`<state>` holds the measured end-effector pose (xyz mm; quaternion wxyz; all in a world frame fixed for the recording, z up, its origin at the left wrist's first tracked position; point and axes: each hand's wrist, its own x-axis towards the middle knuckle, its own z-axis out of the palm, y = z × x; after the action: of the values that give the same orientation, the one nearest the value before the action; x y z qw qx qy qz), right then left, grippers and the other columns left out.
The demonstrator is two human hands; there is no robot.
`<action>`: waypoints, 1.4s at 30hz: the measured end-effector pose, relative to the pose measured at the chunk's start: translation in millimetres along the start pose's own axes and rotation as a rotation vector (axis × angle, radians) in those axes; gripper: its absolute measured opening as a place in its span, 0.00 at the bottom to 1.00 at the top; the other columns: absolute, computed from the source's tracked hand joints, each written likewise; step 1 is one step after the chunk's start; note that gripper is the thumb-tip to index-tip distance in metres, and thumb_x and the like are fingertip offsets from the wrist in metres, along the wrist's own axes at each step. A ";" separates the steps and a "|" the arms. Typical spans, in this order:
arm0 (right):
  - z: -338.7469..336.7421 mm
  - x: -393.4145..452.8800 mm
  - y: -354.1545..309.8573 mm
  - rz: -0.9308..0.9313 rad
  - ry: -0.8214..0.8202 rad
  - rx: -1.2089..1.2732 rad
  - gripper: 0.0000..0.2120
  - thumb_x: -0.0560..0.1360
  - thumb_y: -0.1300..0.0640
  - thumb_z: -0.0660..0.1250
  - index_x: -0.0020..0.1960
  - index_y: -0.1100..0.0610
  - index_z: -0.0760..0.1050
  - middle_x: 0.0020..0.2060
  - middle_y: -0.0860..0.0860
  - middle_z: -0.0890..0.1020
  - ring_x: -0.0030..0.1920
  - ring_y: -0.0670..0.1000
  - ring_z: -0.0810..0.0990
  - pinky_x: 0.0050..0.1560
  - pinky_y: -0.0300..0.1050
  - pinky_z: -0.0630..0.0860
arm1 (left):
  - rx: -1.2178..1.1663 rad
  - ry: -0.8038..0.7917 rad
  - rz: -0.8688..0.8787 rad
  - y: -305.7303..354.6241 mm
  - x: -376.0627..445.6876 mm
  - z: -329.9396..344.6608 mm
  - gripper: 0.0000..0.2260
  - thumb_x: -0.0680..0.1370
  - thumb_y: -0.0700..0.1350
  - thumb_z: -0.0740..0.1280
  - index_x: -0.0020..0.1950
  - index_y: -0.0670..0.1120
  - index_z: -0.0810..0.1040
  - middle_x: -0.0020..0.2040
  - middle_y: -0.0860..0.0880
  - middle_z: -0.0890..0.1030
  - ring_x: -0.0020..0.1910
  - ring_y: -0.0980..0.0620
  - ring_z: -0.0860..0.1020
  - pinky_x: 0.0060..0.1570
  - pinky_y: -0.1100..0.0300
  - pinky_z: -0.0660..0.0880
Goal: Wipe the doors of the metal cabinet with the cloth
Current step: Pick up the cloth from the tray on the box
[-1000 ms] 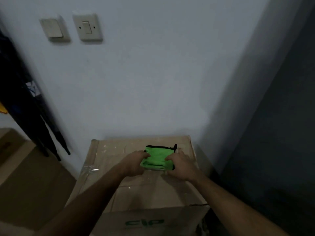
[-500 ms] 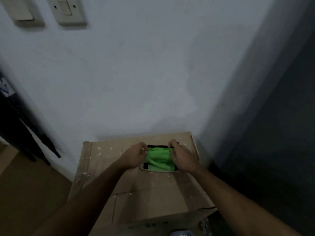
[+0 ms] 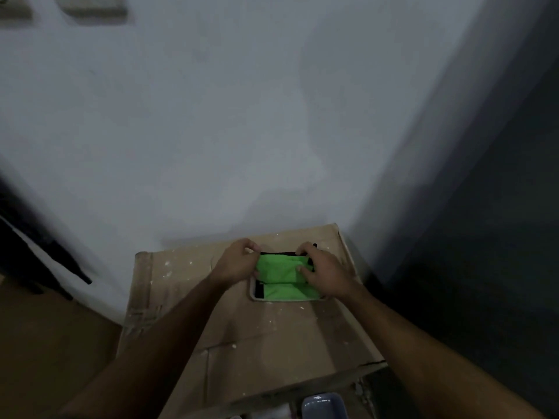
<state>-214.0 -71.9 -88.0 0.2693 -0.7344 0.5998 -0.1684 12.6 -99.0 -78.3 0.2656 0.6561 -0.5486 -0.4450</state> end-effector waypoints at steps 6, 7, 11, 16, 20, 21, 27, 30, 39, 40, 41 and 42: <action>10.0 10.2 -12.5 0.123 -0.011 -0.179 0.29 0.77 0.48 0.64 0.75 0.50 0.59 0.60 0.58 0.75 0.62 0.62 0.72 0.59 0.58 0.71 | 0.431 -0.174 0.126 -14.3 10.1 -4.5 0.31 0.73 0.54 0.76 0.71 0.44 0.71 0.60 0.48 0.77 0.55 0.49 0.79 0.49 0.64 0.75; 11.5 11.0 -13.9 0.141 -0.028 -0.222 0.30 0.77 0.47 0.63 0.76 0.51 0.59 0.63 0.58 0.72 0.64 0.62 0.69 0.60 0.59 0.70 | 0.544 -0.170 0.160 -17.6 11.5 -3.0 0.34 0.73 0.56 0.76 0.73 0.43 0.70 0.63 0.44 0.75 0.60 0.44 0.76 0.56 0.58 0.74; 7.7 13.3 -17.5 0.128 -0.014 -0.345 0.23 0.76 0.45 0.64 0.68 0.51 0.71 0.62 0.56 0.68 0.64 0.60 0.66 0.62 0.57 0.68 | 0.623 -0.088 0.241 -28.1 10.0 1.5 0.28 0.73 0.59 0.74 0.67 0.46 0.78 0.55 0.41 0.76 0.56 0.41 0.76 0.54 0.54 0.73; 6.2 5.5 -20.6 0.022 0.046 -0.449 0.18 0.77 0.47 0.64 0.65 0.50 0.73 0.62 0.53 0.70 0.63 0.58 0.66 0.59 0.53 0.66 | 0.606 0.080 0.388 -32.7 -3.1 11.9 0.24 0.71 0.56 0.75 0.63 0.47 0.81 0.55 0.45 0.78 0.52 0.43 0.79 0.52 0.51 0.76; 11.8 -5.6 -22.0 -0.046 0.058 -0.446 0.13 0.76 0.52 0.62 0.59 0.55 0.71 0.58 0.53 0.75 0.61 0.57 0.67 0.58 0.53 0.65 | 0.634 0.143 0.464 -37.0 -9.6 17.9 0.17 0.70 0.52 0.74 0.56 0.49 0.78 0.52 0.48 0.80 0.53 0.43 0.77 0.50 0.50 0.73; 12.5 -8.4 -21.0 -0.073 0.080 -0.435 0.11 0.76 0.54 0.63 0.57 0.55 0.71 0.55 0.53 0.76 0.60 0.57 0.68 0.56 0.52 0.65 | 0.629 0.131 0.463 -36.9 -11.2 17.2 0.16 0.70 0.51 0.73 0.55 0.50 0.77 0.51 0.48 0.80 0.52 0.43 0.76 0.50 0.50 0.73; 1.9 -21.9 -14.6 -0.133 0.224 -0.034 0.10 0.73 0.58 0.68 0.52 0.53 0.69 0.41 0.50 0.75 0.44 0.52 0.73 0.40 0.44 0.58 | 0.222 0.022 0.395 -16.0 -27.8 6.8 0.14 0.70 0.47 0.71 0.49 0.57 0.68 0.42 0.54 0.80 0.40 0.52 0.80 0.37 0.60 0.75; -18.2 -28.1 -26.7 -0.043 0.223 0.286 0.16 0.67 0.53 0.68 0.52 0.45 0.69 0.39 0.45 0.77 0.38 0.44 0.76 0.35 0.37 0.70 | -0.357 -0.106 0.213 13.6 -39.3 1.2 0.16 0.75 0.35 0.73 0.56 0.51 0.73 0.48 0.45 0.85 0.44 0.50 0.85 0.41 0.59 0.81; -87.6 -72.6 -54.4 0.014 -0.065 0.793 0.24 0.71 0.49 0.70 0.66 0.46 0.72 0.63 0.51 0.79 0.62 0.49 0.79 0.60 0.47 0.77 | -0.637 -0.438 0.206 104.3 -97.7 -3.4 0.13 0.77 0.38 0.68 0.61 0.41 0.79 0.54 0.41 0.84 0.53 0.45 0.83 0.51 0.49 0.83; -94.1 -83.6 -57.9 -0.002 -0.067 0.907 0.23 0.70 0.48 0.70 0.65 0.46 0.74 0.62 0.50 0.80 0.61 0.49 0.80 0.59 0.46 0.77 | -0.643 -0.457 0.233 116.2 -107.5 -0.8 0.14 0.75 0.40 0.69 0.60 0.41 0.80 0.54 0.40 0.84 0.53 0.45 0.83 0.53 0.48 0.81; -100.7 -95.0 -60.9 -0.013 -0.073 1.018 0.23 0.70 0.46 0.71 0.63 0.49 0.76 0.61 0.51 0.82 0.60 0.51 0.81 0.58 0.45 0.78 | -0.638 -0.466 0.263 128.5 -117.5 2.2 0.15 0.73 0.41 0.69 0.59 0.41 0.80 0.53 0.40 0.84 0.52 0.45 0.83 0.54 0.48 0.81; -107.6 -107.1 -63.1 -0.017 -0.079 1.109 0.22 0.70 0.45 0.71 0.62 0.51 0.79 0.59 0.53 0.83 0.59 0.52 0.82 0.56 0.45 0.79 | -0.612 -0.463 0.297 140.4 -127.7 5.8 0.15 0.72 0.42 0.70 0.58 0.41 0.81 0.53 0.41 0.85 0.52 0.45 0.83 0.55 0.48 0.81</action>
<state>-249.4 19.9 43.7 0.6365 -0.4932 0.4046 -0.4335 -60.6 -12.2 73.9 0.3795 0.3430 -0.5250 -0.6802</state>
